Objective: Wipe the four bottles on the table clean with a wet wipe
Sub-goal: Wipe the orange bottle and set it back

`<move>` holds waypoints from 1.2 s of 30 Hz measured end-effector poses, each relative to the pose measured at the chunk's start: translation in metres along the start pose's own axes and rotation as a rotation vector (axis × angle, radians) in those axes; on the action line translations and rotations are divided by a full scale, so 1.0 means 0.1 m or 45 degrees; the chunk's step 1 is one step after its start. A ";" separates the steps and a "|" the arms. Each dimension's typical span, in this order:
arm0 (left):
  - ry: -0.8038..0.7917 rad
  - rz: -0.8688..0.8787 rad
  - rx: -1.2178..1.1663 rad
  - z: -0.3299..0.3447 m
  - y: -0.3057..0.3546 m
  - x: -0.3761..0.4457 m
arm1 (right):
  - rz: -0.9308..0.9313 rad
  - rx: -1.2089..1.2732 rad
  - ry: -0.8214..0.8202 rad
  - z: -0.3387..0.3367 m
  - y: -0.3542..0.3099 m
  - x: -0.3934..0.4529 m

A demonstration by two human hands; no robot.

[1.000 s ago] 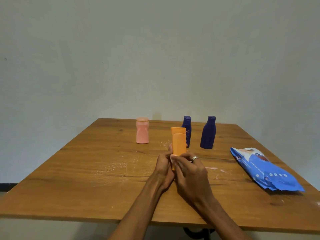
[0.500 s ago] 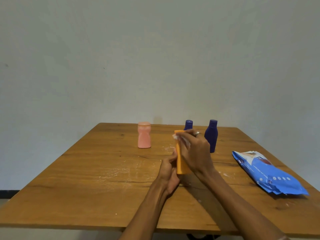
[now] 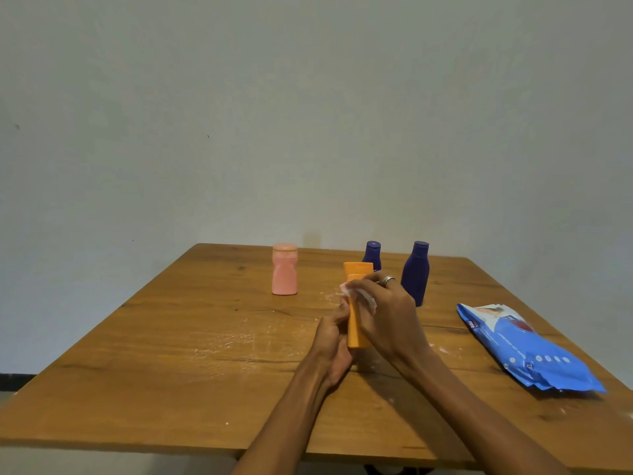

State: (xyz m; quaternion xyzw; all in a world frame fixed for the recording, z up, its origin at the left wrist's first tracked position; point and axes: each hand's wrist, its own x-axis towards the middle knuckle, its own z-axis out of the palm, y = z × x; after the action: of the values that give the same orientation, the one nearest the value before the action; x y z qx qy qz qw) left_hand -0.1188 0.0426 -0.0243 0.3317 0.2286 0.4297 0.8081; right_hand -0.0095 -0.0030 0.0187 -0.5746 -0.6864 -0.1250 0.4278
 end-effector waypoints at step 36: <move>-0.087 0.040 0.354 0.08 -0.01 -0.02 | 0.486 -0.039 -0.209 -0.43 0.30 0.59</move>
State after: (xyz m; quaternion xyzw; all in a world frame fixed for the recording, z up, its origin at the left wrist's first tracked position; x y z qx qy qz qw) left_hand -0.1139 0.0381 -0.0201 0.4583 0.2531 0.3949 0.7549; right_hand 0.0386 0.0175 0.0779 -0.7090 -0.5956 -0.0048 0.3777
